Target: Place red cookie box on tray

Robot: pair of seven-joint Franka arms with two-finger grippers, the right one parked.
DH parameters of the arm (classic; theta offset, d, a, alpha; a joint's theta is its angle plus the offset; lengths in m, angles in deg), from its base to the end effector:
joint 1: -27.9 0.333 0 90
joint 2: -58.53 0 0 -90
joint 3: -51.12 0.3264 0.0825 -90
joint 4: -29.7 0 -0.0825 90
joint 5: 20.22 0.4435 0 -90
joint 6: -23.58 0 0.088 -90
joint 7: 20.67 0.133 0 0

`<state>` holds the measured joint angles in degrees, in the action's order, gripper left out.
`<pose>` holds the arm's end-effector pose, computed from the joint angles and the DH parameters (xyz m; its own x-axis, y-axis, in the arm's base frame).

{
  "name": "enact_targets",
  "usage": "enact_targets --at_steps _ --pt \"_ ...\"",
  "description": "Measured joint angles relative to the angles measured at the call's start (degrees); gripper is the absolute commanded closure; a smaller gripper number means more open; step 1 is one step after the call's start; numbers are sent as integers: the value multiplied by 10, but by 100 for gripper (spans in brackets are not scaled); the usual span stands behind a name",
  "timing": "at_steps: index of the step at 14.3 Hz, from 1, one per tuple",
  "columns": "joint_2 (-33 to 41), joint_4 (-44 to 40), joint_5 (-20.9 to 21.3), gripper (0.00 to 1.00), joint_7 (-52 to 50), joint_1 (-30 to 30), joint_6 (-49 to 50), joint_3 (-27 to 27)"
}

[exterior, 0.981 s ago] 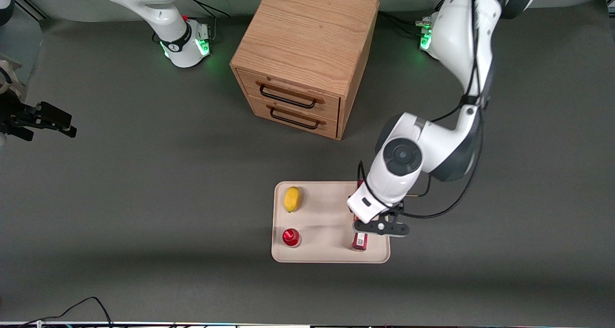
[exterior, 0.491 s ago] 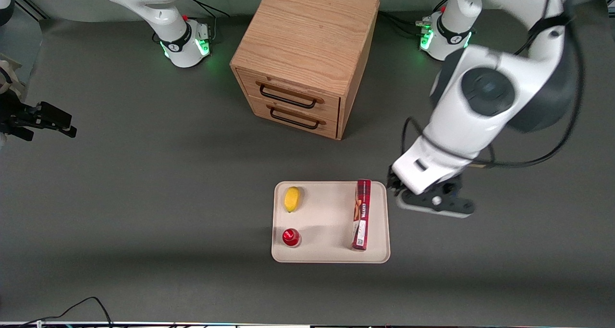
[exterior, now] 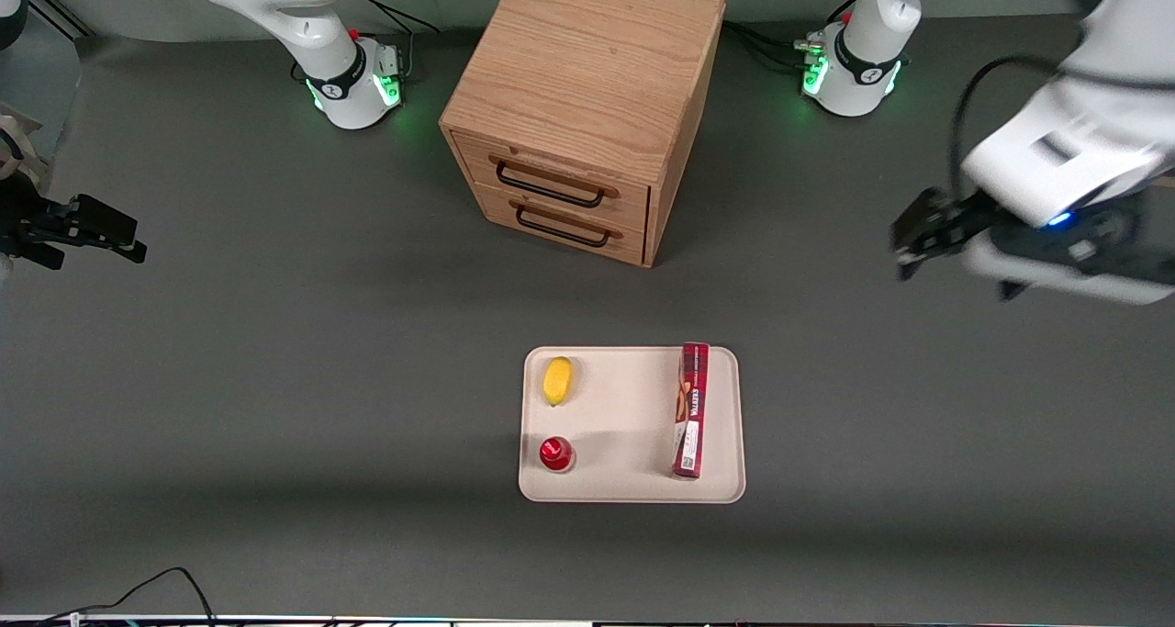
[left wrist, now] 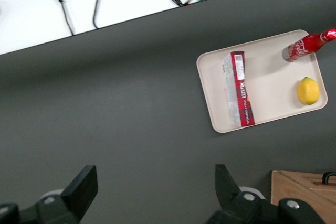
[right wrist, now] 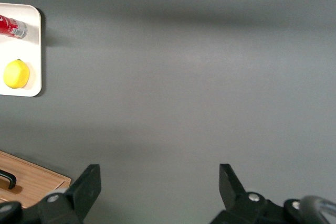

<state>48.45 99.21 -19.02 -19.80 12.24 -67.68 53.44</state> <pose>0.6545 -0.1554 0.6889 0.9487 -0.2431 0.2020 -0.2420 -0.9698 -0.0308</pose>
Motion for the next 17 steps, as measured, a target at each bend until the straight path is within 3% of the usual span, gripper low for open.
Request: enact_targets --at_steps 8,17 --pt "56 59 2 0 135 93 4 3" --pt "64 96 0 0 142 123 -32 8"
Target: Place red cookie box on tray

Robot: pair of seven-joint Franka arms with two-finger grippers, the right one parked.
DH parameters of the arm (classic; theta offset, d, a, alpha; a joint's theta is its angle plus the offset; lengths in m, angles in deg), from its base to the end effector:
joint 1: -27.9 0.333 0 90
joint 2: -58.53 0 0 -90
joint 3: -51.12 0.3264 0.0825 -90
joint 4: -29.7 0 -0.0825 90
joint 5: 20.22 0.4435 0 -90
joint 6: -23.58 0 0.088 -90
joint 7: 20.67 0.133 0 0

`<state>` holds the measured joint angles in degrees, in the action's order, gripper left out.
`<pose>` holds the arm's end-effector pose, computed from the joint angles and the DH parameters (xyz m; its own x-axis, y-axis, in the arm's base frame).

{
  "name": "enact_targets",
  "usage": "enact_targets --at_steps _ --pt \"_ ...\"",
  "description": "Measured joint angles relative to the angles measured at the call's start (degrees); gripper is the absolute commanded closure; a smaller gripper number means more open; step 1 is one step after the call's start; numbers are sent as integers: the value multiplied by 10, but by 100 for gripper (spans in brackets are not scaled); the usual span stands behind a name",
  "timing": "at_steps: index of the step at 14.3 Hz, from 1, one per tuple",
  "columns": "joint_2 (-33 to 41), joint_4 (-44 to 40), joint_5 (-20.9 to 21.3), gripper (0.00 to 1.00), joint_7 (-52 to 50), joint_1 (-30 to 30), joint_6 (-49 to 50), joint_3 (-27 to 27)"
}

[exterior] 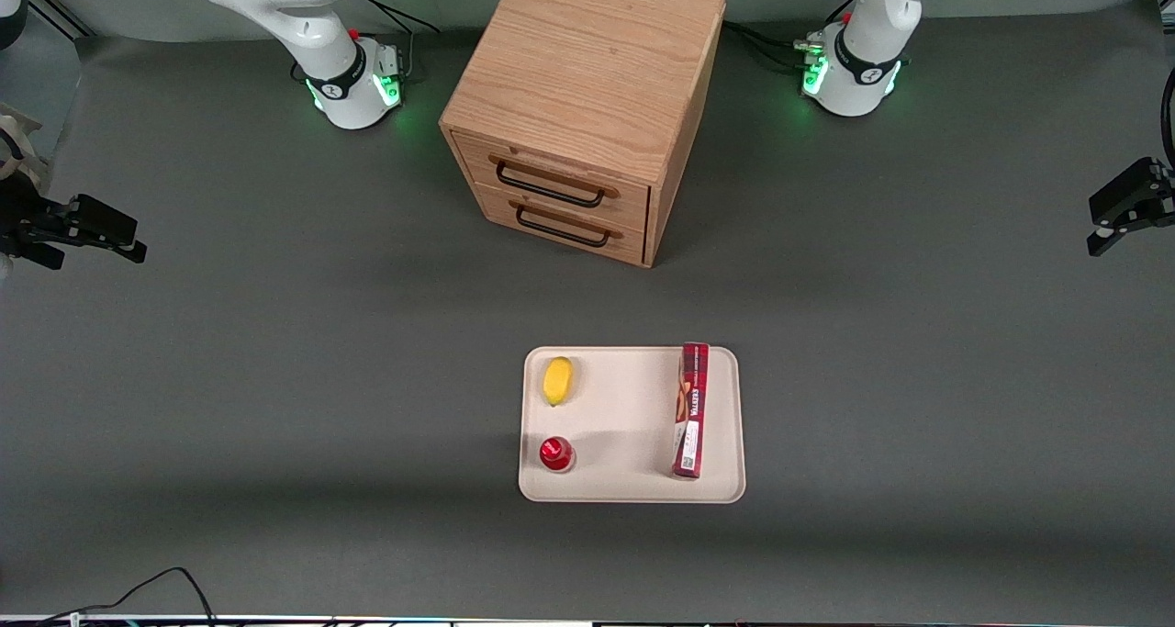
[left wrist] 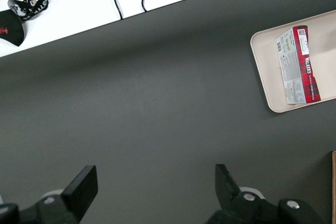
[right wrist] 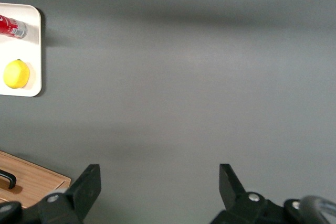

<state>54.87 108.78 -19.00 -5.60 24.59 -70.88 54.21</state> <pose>0.6458 -0.0011 0.6791 0.9451 -0.2659 0.1898 -0.2558 -0.9637 -0.0765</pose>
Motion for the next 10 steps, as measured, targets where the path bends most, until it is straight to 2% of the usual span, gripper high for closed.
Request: enact_targets --at_steps 10 --pt "1 1 0 0 0 0 -3 12"
